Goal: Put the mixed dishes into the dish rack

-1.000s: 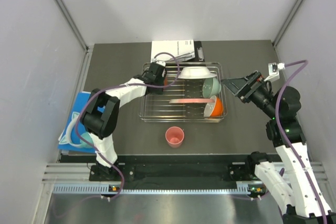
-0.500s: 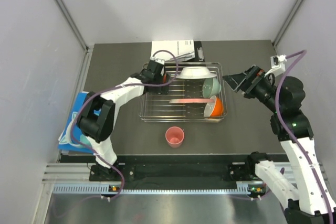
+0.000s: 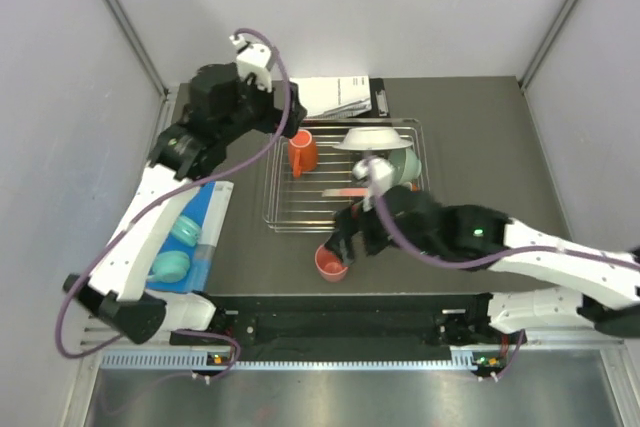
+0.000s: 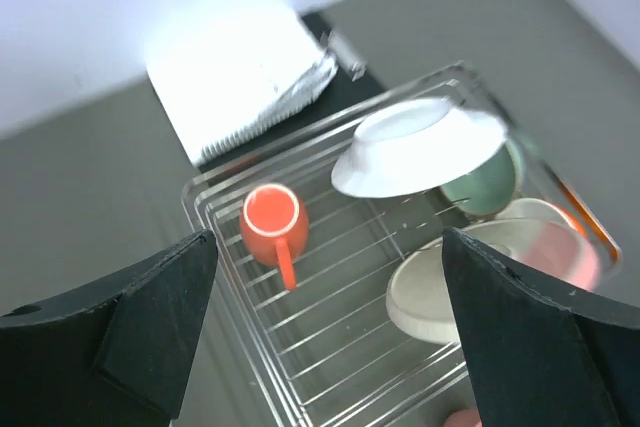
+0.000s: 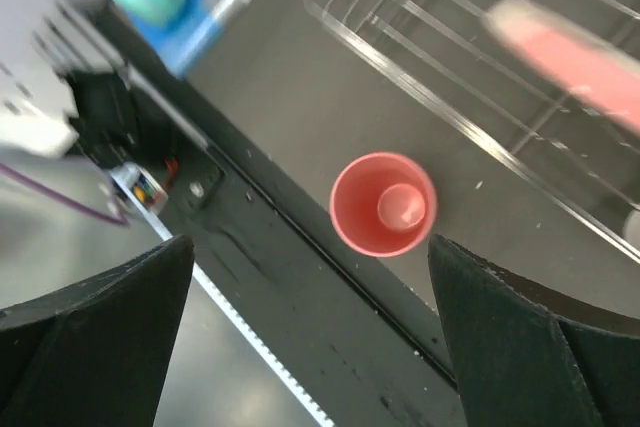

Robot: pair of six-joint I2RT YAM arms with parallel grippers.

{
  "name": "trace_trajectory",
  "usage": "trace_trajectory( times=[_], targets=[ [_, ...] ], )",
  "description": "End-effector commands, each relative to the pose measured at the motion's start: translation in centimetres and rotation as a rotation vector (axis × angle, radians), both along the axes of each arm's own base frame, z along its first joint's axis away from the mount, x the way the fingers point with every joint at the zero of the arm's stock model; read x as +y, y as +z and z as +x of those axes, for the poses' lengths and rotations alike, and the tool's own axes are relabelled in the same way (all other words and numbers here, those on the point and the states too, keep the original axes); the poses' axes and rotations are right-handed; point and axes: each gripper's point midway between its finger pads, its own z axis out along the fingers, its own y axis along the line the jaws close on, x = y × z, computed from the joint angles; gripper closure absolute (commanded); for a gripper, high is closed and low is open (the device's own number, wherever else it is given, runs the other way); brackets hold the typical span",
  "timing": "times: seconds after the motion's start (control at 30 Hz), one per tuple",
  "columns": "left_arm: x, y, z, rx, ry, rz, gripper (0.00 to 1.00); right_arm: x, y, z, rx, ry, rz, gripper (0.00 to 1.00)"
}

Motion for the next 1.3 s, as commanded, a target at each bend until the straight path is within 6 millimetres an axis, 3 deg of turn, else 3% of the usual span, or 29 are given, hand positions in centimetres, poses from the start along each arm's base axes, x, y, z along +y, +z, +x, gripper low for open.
trace_trajectory(
  times=[0.0,0.1,0.17,0.2,0.43,0.53,0.87,1.07,1.27],
  targets=[
    [1.8,4.1,-5.1,-0.119,-0.157,0.083,0.01,2.0,-1.4,-1.6,-0.146,0.029,-0.229,0.05],
    [2.9,4.3,-7.0,-0.127,-0.154,0.067,0.01,3.3,-3.7,-2.5,-0.133,0.078,-0.294,0.12],
    [3.6,3.8,-8.4,-0.141,-0.152,0.062,0.01,3.0,-5.5,-2.4,-0.126,0.075,-0.338,0.13],
    [3.8,2.8,-8.7,-0.130,-0.150,0.067,0.01,2.6,-6.0,-2.2,-0.133,0.057,-0.359,0.14],
    [4.8,2.8,-11.3,-0.155,-0.154,0.035,0.02,0.0,-9.3,-0.7,-0.107,-0.046,-0.380,0.33],
    [4.9,2.4,-11.5,-0.157,-0.138,0.014,0.03,0.3,-10.6,-0.5,-0.067,-0.046,-0.359,0.41],
    [5.0,0.4,-11.4,-0.127,-0.122,0.005,0.04,1.7,-13.8,1.4,0.032,-0.061,-0.277,0.44],
    [4.8,0.5,-11.7,-0.137,-0.137,-0.004,0.04,2.6,-16.0,1.8,0.071,-0.026,-0.306,0.47],
    [5.1,-0.6,-12.1,-0.106,-0.119,-0.027,0.04,3.4,-18.5,1.8,0.116,0.012,-0.368,0.51]
  ],
)
